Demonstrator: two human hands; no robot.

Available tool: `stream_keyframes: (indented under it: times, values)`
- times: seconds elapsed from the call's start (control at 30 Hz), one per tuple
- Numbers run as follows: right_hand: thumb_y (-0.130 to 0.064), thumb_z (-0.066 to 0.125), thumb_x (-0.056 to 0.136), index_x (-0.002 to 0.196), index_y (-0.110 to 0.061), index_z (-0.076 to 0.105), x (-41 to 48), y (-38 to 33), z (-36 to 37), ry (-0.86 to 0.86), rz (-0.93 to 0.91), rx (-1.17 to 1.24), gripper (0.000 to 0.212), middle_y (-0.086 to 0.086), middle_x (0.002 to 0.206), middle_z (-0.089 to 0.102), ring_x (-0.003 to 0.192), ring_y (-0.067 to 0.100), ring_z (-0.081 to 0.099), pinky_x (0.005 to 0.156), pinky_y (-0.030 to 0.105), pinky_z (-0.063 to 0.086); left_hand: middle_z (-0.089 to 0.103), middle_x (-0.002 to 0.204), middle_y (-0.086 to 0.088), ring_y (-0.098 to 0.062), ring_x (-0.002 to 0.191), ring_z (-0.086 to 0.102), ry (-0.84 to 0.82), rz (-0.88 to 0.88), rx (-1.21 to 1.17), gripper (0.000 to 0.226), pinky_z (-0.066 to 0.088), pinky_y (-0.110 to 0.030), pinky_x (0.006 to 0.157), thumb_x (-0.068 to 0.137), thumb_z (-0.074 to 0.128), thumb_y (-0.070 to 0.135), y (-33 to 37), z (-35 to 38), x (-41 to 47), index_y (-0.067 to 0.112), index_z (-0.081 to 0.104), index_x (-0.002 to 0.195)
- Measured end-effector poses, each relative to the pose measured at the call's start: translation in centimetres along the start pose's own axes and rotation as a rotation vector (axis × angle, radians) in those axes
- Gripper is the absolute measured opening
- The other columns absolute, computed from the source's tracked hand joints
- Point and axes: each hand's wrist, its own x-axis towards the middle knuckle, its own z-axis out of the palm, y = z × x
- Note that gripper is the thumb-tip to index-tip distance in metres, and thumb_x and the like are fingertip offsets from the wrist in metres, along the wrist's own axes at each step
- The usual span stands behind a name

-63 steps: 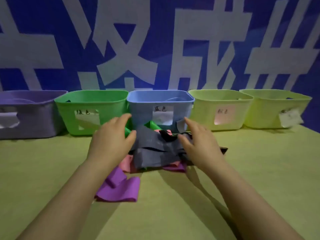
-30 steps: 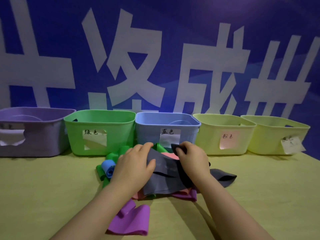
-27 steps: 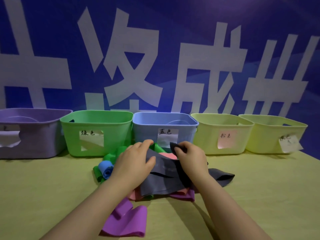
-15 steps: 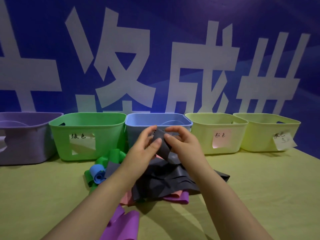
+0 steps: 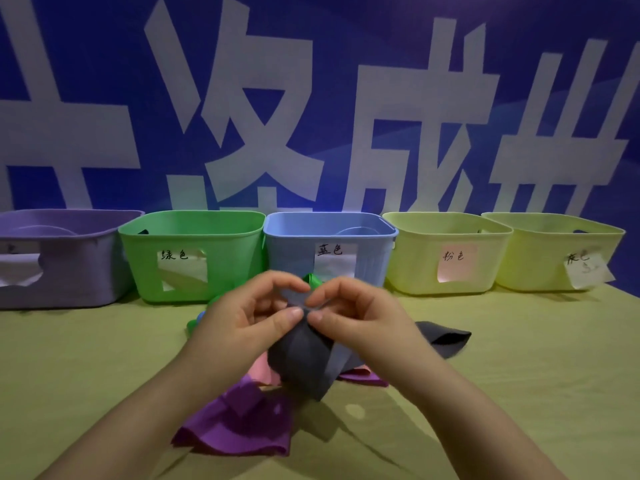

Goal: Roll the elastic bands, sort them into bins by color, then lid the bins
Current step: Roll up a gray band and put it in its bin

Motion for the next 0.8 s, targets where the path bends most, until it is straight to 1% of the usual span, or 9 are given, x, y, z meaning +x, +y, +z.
stream_keyframes:
  times: [0.1, 0.2, 0.33, 0.43, 0.5, 0.57, 0.6, 0.7, 0.8]
  values:
    - [0.001, 0.064, 0.082, 0.072, -0.023, 0.061, -0.3, 1.9, 0.6, 0.034, 0.084, -0.026, 0.026, -0.004, 0.062, 0.053, 0.067, 0.01, 0.05, 0.066, 0.015, 0.04, 0.064, 0.075, -0.01, -0.005, 0.072, 0.059, 0.021, -0.062, 0.033, 0.026, 0.045, -0.015, 0.067, 0.067, 0.061, 0.018, -1.4, 0.4, -0.5, 0.035, 0.067, 0.086]
    - [-0.001, 0.064, 0.083, 0.073, -0.019, 0.061, -0.7, 2.6, 0.5, 0.075, 0.149, 0.012, 0.02, -0.002, 0.06, 0.051, 0.059, 0.007, 0.047, 0.057, 0.014, 0.037, 0.067, 0.086, -0.012, -0.007, 0.077, 0.061, 0.035, -0.061, 0.061, 0.024, 0.047, -0.018, 0.073, 0.067, 0.063, 0.018, -2.0, 0.9, -0.7, 0.037, 0.068, 0.081]
    - [-0.002, 0.066, 0.081, 0.072, -0.016, 0.061, -0.8, 2.7, 0.6, 0.114, 0.181, 0.023, 0.018, -0.002, 0.057, 0.053, 0.056, 0.006, 0.047, 0.054, 0.012, 0.037, 0.068, 0.085, -0.009, -0.006, 0.076, 0.061, 0.06, -0.057, 0.064, 0.026, 0.046, -0.018, 0.074, 0.064, 0.064, 0.017, -2.1, 1.0, -0.9, 0.039, 0.07, 0.078]
    - [-0.006, 0.068, 0.081, 0.072, -0.017, 0.062, -0.9, 2.5, 0.7, 0.124, 0.197, -0.012, 0.015, -0.003, 0.06, 0.057, 0.061, 0.007, 0.053, 0.06, 0.015, 0.041, 0.066, 0.083, -0.014, -0.01, 0.074, 0.06, 0.102, -0.073, 0.075, 0.025, 0.046, -0.022, 0.072, 0.064, 0.067, 0.018, -2.1, 1.0, -1.2, 0.039, 0.07, 0.077]
    - [-0.008, 0.069, 0.08, 0.073, -0.019, 0.063, -1.0, 2.5, 0.8, 0.124, 0.199, -0.024, 0.015, -0.006, 0.061, 0.059, 0.064, 0.007, 0.055, 0.063, 0.017, 0.043, 0.069, 0.079, -0.007, -0.009, 0.072, 0.061, 0.128, -0.07, 0.082, 0.031, 0.047, -0.02, 0.07, 0.07, 0.073, 0.01, -2.1, 1.1, -1.3, 0.04, 0.07, 0.077]
    - [-0.01, 0.07, 0.079, 0.072, -0.023, 0.062, -1.1, 2.5, 0.7, 0.126, 0.182, -0.095, 0.017, -0.01, 0.063, 0.06, 0.067, 0.005, 0.056, 0.065, 0.019, 0.045, 0.07, 0.075, 0.002, -0.006, 0.071, 0.062, 0.149, -0.076, 0.096, 0.046, 0.048, -0.017, 0.069, 0.075, 0.069, -0.005, -2.1, 1.2, -1.4, 0.041, 0.071, 0.075]
    - [-0.011, 0.072, 0.078, 0.072, -0.025, 0.062, -1.1, 2.5, 0.7, 0.127, 0.171, -0.151, 0.018, -0.011, 0.064, 0.06, 0.067, 0.004, 0.056, 0.067, 0.02, 0.046, 0.07, 0.074, 0.004, -0.005, 0.07, 0.062, 0.158, -0.078, 0.107, 0.048, 0.048, -0.016, 0.069, 0.075, 0.067, -0.008, -2.1, 1.2, -1.4, 0.04, 0.071, 0.073]
    - [-0.015, 0.076, 0.073, 0.069, -0.032, 0.061, -1.4, 2.3, 0.3, 0.116, 0.162, -0.294, 0.024, -0.015, 0.064, 0.06, 0.063, 0.001, 0.052, 0.066, 0.022, 0.046, 0.07, 0.07, 0.003, -0.005, 0.066, 0.062, 0.184, -0.098, 0.116, 0.038, 0.048, -0.016, 0.065, 0.074, 0.066, -0.01, -2.1, 1.3, -1.5, 0.027, 0.072, 0.067]
    - [-0.021, 0.077, 0.072, 0.067, -0.04, 0.055, -1.9, 2.0, 0.2, 0.118, 0.117, -0.49, 0.03, -0.025, 0.062, 0.058, 0.059, -0.003, 0.05, 0.058, 0.011, 0.04, 0.07, 0.07, 0.006, -0.004, 0.066, 0.061, 0.136, -0.12, 0.151, 0.036, 0.047, -0.015, 0.064, 0.075, 0.068, -0.005, -2.4, 1.4, -1.5, 0.031, 0.071, 0.071]
